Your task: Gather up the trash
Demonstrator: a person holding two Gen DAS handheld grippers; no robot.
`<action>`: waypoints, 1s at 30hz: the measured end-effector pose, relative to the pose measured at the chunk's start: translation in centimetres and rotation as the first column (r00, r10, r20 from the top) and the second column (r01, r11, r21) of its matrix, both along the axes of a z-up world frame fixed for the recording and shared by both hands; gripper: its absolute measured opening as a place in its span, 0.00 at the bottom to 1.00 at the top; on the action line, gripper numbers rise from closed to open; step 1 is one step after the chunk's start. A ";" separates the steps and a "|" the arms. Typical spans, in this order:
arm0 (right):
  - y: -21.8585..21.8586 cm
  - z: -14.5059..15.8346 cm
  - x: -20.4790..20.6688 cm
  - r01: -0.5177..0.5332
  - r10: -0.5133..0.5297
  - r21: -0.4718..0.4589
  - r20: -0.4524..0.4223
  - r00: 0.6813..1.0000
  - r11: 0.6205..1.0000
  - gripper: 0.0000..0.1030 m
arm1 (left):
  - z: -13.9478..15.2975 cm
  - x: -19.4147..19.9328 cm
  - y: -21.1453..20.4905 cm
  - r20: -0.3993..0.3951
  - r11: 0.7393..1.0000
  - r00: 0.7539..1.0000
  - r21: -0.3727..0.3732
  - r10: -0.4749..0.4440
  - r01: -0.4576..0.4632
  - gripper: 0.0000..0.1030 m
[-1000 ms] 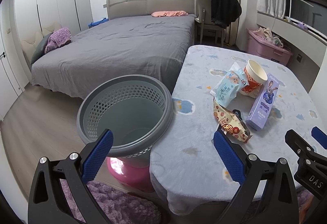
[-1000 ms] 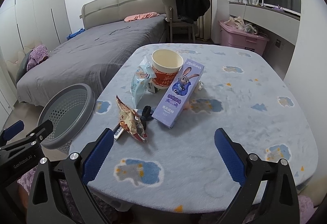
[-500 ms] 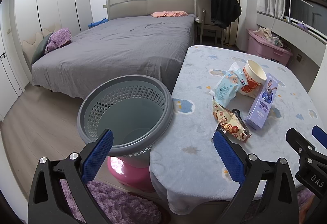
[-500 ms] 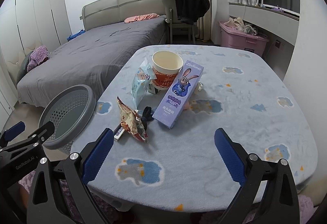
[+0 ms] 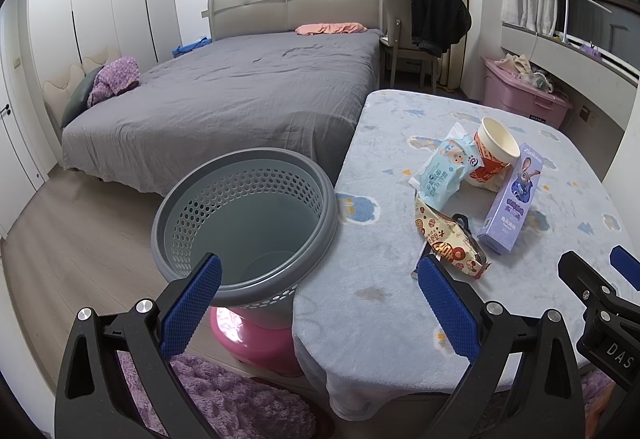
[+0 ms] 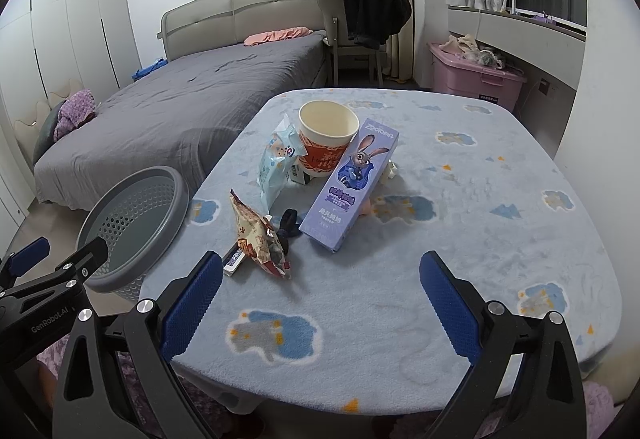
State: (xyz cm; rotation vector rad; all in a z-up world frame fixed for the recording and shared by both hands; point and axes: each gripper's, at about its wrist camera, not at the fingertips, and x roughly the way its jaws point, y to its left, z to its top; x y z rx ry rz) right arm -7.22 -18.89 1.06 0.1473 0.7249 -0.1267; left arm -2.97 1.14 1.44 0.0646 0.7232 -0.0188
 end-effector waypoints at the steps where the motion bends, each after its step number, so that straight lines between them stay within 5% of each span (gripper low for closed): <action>1: 0.0 0.0 0.0 0.000 0.000 0.000 0.000 1.000 1.000 0.92 | 0.0 0.0 0.0 0.000 1.000 1.000 0.000 0.000 0.000 0.94; 30: -1.8 -2.2 1.4 0.015 -0.013 0.028 -0.053 0.998 0.999 0.92 | -1.2 1.6 -0.7 -0.043 1.000 0.999 0.016 -0.007 0.007 0.94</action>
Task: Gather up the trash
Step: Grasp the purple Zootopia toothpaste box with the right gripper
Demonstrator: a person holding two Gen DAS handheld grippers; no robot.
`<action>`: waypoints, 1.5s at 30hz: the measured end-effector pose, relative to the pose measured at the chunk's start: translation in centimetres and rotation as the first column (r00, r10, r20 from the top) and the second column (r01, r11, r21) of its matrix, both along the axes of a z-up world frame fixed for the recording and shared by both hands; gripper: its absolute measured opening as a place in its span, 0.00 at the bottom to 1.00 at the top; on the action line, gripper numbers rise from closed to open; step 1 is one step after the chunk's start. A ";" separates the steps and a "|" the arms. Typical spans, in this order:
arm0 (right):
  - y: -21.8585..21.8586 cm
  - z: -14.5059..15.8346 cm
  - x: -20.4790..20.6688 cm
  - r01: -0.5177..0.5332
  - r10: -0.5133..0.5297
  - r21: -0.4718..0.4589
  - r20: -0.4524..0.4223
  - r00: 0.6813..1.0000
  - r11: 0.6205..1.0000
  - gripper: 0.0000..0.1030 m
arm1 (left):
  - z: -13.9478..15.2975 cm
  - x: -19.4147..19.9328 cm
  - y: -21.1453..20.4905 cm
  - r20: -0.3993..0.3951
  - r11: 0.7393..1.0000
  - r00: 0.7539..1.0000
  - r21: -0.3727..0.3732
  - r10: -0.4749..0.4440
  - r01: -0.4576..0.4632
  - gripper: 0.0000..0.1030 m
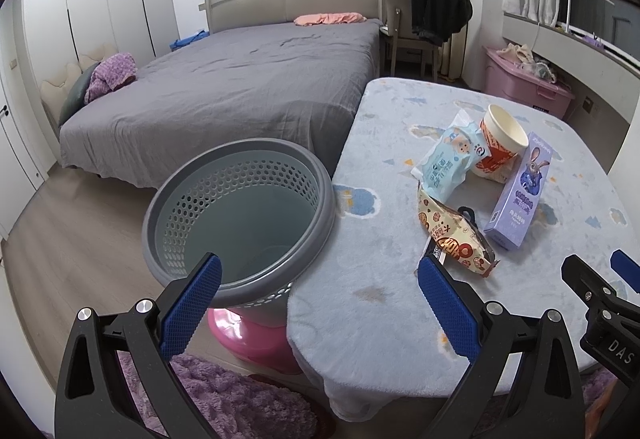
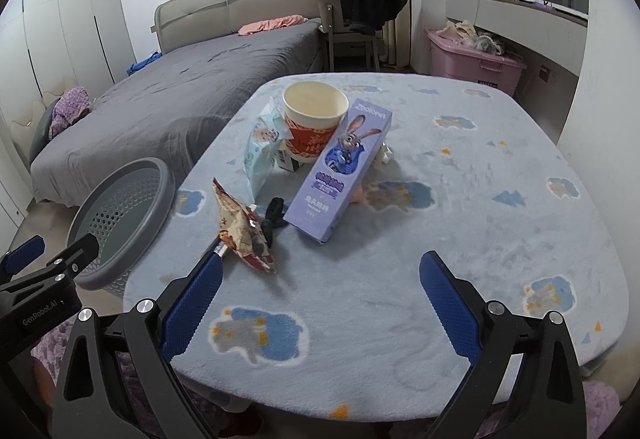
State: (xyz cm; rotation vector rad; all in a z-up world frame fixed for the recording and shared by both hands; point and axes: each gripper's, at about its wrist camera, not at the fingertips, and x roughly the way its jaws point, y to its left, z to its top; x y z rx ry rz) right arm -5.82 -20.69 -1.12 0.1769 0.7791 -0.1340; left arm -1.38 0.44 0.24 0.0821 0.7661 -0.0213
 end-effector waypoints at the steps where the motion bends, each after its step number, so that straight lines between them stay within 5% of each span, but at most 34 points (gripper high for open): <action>1: -0.3 -0.3 0.2 0.002 -0.002 0.002 -0.004 1.000 1.000 0.92 | -0.2 0.2 -0.1 -0.004 1.000 1.000 0.000 -0.002 0.002 0.94; 13: -3.0 -3.0 5.6 0.075 -0.074 0.027 -0.046 0.996 0.997 0.92 | -1.8 3.9 -1.7 0.004 1.000 1.000 0.022 -0.004 0.004 0.94; 36: -4.3 -7.2 14.4 0.169 -0.162 0.059 -0.108 0.981 0.984 0.90 | -6.6 7.1 -1.7 -0.097 1.000 0.995 -0.006 -0.002 0.001 0.94; 38: -4.3 -7.2 14.3 0.159 -0.152 0.059 -0.104 0.983 0.986 0.82 | -6.6 7.0 -1.7 -0.097 1.000 0.995 -0.009 -0.004 0.003 0.94; 40: -4.3 -7.2 14.3 0.138 -0.129 0.075 -0.113 0.985 0.988 0.63 | -6.6 7.0 -1.7 -0.098 1.000 0.995 -0.014 -0.006 0.005 0.94; 45: -4.5 -6.7 13.7 0.112 -0.101 0.098 -0.105 0.989 0.989 0.57 | -6.2 6.6 -1.7 -0.099 1.000 0.995 -0.023 -0.016 0.014 0.94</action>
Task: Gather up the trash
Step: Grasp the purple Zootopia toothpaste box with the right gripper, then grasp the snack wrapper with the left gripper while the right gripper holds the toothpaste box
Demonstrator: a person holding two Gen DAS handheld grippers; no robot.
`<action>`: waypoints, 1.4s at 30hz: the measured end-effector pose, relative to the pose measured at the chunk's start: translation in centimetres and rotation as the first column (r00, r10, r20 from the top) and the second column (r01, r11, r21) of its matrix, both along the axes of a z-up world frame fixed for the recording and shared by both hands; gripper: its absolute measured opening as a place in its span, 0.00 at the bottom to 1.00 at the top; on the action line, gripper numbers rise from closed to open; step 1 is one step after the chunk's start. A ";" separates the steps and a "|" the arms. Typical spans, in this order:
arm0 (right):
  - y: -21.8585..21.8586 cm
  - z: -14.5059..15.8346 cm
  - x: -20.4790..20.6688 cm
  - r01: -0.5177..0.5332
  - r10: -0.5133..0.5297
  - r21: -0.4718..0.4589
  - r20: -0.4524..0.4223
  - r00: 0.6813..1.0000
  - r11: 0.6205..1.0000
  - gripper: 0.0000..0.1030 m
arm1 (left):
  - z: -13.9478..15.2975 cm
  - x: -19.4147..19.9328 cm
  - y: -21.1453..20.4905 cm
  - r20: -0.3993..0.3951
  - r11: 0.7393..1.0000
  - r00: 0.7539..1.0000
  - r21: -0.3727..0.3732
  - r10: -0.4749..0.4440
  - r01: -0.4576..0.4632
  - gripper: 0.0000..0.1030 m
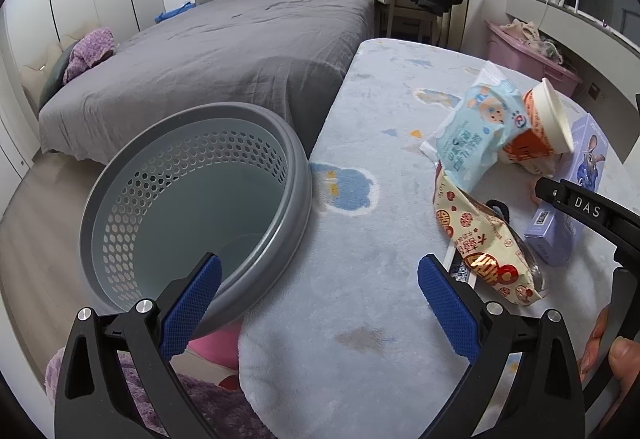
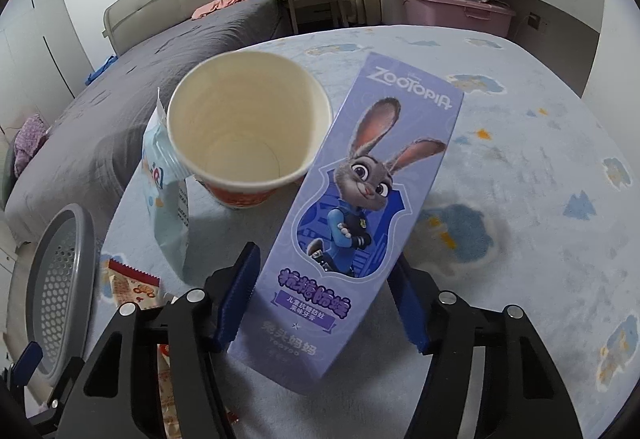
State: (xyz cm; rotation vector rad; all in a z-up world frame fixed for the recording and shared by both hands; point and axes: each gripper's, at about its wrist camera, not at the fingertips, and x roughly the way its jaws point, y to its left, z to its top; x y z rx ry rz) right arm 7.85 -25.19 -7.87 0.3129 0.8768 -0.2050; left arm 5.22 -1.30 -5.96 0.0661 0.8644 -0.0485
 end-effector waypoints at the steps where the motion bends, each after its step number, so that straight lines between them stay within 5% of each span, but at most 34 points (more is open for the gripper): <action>1: -0.1 0.2 -0.3 -0.004 0.004 0.002 0.005 1.000 1.000 0.55 | 0.1 -0.2 -0.1 0.001 1.000 1.000 -0.003 -0.004 0.004 0.94; 16: -1.8 1.3 -6.8 -0.070 0.070 -0.032 -0.011 0.998 0.997 0.42 | 1.6 -2.4 -2.7 0.008 0.996 0.997 -0.032 -0.079 0.080 0.94; 26: -1.5 -1.0 -9.2 -0.144 0.140 -0.045 -0.076 0.987 0.989 0.41 | 0.8 -2.2 -4.7 -0.015 0.997 0.997 -0.020 -0.072 0.072 0.94; 42: -1.9 -2.1 -8.7 -0.117 0.114 -0.035 -0.061 0.992 0.993 0.48 | 0.3 -2.3 -6.4 -0.024 0.996 0.996 0.022 -0.084 0.084 0.94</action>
